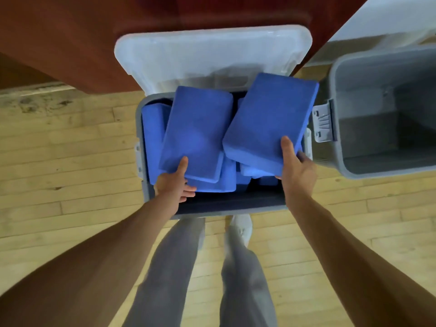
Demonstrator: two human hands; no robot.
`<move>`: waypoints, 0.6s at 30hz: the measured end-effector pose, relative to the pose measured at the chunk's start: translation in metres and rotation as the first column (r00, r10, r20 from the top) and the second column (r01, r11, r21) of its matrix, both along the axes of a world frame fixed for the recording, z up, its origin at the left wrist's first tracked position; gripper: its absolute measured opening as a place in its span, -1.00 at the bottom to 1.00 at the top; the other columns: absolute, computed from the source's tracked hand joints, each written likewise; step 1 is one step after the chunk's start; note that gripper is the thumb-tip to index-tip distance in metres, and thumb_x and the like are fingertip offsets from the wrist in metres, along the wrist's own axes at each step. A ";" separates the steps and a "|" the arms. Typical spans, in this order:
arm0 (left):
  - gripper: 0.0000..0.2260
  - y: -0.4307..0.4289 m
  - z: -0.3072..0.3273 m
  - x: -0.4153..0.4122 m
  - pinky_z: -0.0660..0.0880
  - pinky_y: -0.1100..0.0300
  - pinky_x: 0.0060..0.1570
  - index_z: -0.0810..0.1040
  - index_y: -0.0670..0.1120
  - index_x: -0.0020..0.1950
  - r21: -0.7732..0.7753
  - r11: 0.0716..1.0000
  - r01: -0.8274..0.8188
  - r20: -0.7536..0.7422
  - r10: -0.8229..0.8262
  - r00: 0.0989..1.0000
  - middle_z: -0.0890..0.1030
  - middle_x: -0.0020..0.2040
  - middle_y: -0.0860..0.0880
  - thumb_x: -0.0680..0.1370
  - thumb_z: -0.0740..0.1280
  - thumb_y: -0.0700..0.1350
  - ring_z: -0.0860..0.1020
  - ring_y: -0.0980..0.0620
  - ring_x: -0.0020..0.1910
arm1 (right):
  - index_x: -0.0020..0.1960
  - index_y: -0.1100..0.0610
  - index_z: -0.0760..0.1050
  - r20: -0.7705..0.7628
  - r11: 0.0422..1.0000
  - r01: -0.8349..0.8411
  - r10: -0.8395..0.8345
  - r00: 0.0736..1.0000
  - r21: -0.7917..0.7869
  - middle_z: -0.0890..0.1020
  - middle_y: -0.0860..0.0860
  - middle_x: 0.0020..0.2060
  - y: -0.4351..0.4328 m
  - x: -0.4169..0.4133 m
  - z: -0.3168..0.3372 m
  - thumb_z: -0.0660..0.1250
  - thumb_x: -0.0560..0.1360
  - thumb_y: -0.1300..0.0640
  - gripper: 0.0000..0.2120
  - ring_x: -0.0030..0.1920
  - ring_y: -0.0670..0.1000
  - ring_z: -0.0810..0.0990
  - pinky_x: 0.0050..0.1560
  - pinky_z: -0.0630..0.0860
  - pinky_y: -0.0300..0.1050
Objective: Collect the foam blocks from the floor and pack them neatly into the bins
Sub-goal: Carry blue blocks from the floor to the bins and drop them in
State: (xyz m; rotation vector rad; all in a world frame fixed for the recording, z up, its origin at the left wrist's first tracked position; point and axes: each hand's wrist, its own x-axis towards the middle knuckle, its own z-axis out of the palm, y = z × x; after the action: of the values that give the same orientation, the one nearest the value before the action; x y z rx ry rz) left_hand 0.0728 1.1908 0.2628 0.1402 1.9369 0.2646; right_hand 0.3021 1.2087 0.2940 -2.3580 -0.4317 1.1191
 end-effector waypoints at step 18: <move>-0.86 -0.052 0.246 0.020 0.47 0.22 -0.18 0.56 -0.15 -0.07 0.205 0.744 0.636 0.007 -0.651 0.759 0.63 -0.15 -0.08 0.55 0.26 -0.11 0.58 0.01 -0.18 | 0.07 0.21 0.57 -0.219 0.452 -0.883 0.855 0.470 -0.128 0.63 0.08 -0.08 -0.072 0.013 0.209 0.21 0.54 0.16 -0.78 -0.05 0.11 0.60 -0.22 0.41 -0.18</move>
State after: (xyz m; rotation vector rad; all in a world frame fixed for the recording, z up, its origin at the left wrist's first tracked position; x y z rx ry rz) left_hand 0.0930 1.1389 0.5092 0.9034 1.6625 -0.0168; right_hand 0.3149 1.1362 0.5025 -2.1853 -1.7156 1.8147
